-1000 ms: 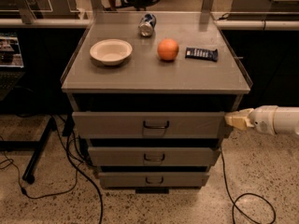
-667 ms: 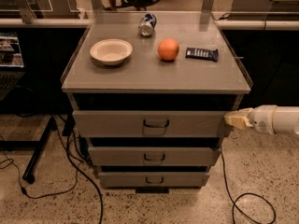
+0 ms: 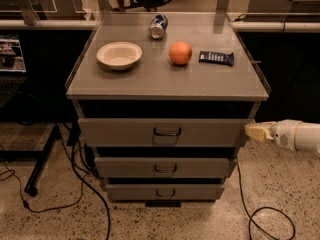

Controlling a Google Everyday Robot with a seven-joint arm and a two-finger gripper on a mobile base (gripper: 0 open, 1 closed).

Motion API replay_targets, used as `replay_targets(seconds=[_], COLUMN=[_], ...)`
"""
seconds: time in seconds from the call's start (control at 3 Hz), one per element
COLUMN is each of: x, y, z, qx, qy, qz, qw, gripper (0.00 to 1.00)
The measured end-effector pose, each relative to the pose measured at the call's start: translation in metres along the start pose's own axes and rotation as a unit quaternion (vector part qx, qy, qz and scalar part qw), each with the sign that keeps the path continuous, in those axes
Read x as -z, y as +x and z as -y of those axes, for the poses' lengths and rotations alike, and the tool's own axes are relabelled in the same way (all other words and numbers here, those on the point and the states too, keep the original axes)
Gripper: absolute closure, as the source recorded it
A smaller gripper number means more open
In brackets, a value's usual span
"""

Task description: Close top drawer

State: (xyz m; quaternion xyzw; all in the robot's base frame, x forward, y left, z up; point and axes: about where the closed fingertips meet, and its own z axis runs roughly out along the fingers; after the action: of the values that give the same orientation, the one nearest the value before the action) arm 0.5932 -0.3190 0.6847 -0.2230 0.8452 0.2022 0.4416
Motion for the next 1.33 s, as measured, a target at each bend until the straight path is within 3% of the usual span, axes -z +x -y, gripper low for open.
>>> replay_targets(seconds=[0.67,1.0,1.33], x=[0.048,0.046,0.046], y=[0.028,0.040,0.039], z=[-0.037,-0.040,-0.040], qx=[-0.042,-0.046,-0.045], qy=[0.082,0.093,0.092], qz=[0.009,0.002,0.003], qw=[0.9957,0.9947,0.9948], gripper=[1.00,0.81,0.50])
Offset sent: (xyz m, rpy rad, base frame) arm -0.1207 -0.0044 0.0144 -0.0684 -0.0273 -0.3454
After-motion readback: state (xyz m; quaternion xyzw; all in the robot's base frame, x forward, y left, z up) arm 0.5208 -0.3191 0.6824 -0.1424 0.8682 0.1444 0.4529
